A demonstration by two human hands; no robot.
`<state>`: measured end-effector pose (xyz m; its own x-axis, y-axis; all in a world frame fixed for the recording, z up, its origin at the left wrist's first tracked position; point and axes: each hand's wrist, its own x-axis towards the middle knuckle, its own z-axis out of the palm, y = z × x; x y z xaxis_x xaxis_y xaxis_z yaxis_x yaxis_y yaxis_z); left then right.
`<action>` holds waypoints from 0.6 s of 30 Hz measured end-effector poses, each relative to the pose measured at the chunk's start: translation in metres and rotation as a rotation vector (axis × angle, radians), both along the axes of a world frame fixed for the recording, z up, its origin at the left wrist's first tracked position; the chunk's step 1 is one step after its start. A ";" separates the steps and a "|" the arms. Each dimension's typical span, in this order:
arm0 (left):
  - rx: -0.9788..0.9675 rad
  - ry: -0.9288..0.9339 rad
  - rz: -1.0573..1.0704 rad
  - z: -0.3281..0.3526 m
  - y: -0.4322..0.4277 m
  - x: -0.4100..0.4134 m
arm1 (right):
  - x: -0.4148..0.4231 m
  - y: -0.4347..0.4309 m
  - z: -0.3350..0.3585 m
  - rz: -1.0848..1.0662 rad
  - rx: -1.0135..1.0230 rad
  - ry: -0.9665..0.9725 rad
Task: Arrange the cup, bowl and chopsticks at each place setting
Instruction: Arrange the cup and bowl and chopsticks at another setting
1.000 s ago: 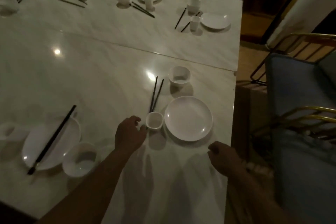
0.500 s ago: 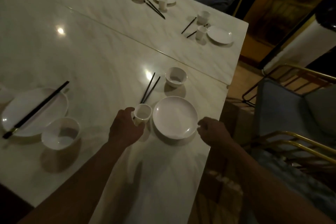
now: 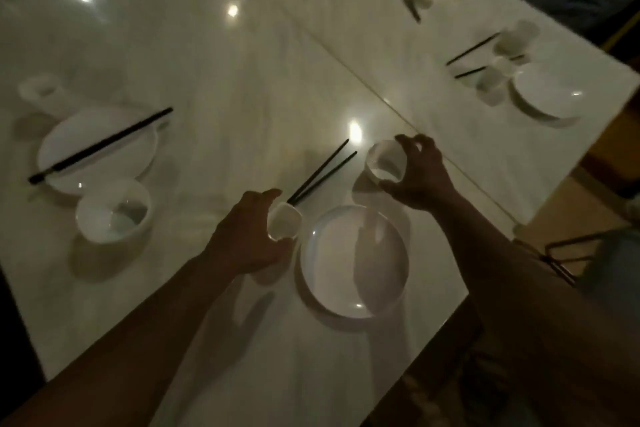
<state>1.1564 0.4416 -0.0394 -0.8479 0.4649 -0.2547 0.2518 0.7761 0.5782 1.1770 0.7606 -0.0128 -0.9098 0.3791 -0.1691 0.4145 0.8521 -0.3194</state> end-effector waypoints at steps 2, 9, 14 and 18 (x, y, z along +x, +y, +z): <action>-0.007 -0.033 0.065 -0.005 0.011 0.007 | -0.013 0.014 -0.014 0.103 0.018 -0.064; -0.085 -0.023 0.213 -0.011 0.040 0.021 | -0.032 0.032 -0.029 0.329 0.026 -0.214; -0.084 0.003 0.330 -0.013 0.051 0.023 | -0.034 0.043 -0.028 0.357 -0.047 -0.167; -0.079 0.032 0.345 -0.012 0.050 0.026 | -0.029 0.050 -0.030 0.348 -0.097 -0.107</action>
<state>1.1823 0.4913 -0.0513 -0.9597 0.1294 -0.2494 -0.0164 0.8603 0.5094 1.1475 0.8105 -0.0424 -0.9564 0.0283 -0.2906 0.1414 0.9157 -0.3762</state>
